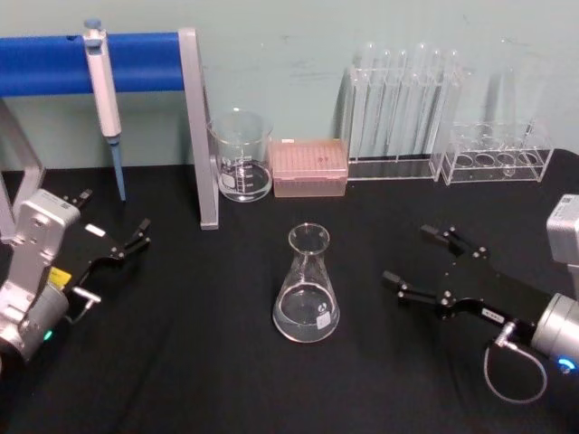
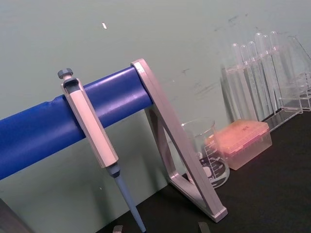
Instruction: Grasp the erlenmeyer flask with one hand, shake it three times, then place it back.
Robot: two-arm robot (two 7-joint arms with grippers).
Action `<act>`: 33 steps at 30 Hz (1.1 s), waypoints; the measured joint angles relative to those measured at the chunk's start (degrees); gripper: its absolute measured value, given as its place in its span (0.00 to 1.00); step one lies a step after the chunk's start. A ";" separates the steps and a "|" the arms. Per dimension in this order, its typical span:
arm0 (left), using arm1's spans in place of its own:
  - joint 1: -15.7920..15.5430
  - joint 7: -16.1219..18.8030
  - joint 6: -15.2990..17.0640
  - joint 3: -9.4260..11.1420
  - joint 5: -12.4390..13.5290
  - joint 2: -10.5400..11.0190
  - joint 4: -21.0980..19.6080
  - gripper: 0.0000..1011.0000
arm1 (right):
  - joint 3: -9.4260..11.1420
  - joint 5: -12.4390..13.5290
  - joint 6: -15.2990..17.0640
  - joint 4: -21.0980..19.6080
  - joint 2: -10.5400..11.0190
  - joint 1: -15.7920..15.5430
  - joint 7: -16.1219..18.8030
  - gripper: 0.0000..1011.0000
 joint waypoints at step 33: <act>0.00 0.00 0.00 0.00 0.00 0.00 0.00 0.99 | -9.48 1.17 1.98 12.28 -6.82 13.32 9.66 0.99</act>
